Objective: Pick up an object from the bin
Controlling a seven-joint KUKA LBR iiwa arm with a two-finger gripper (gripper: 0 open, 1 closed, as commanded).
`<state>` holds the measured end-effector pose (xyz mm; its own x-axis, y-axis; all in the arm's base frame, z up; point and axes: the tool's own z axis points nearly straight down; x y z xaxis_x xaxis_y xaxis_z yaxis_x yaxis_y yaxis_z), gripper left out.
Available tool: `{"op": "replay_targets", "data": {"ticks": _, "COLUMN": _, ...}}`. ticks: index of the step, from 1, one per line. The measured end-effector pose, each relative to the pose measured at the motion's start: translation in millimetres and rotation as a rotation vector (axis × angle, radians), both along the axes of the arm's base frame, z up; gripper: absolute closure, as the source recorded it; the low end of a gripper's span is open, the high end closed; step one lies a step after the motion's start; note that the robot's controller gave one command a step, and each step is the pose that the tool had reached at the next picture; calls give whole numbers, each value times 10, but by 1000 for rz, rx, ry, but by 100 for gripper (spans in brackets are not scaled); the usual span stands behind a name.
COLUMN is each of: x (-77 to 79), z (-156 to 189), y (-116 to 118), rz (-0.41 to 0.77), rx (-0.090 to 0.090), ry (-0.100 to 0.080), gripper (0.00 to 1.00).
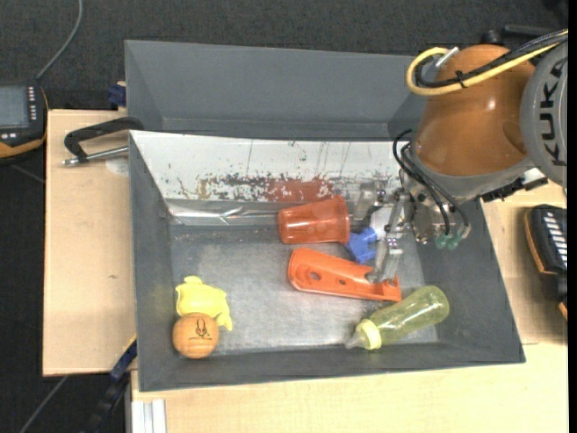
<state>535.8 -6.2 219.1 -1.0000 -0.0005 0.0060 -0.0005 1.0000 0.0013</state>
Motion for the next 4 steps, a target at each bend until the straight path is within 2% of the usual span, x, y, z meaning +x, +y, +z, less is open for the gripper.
{"op": "replay_targets", "data": {"ticks": 1, "x": 14, "z": 48, "y": 0, "rz": 0, "rx": 0, "ry": -9, "gripper": 0}}
{"op": "replay_targets", "data": {"ticks": 2, "x": 8, "z": -163, "y": -174, "rz": 90, "rx": 2, "ry": -13, "gripper": 0}}
{"op": "replay_targets", "data": {"ticks": 3, "x": -293, "z": -350, "y": -260, "rz": 273, "rx": -2, "ry": -4, "gripper": 0}}
{"op": "replay_targets", "data": {"ticks": 4, "x": -138, "z": -449, "y": -173, "rz": 323, "rx": 2, "ry": -17, "gripper": 0}}
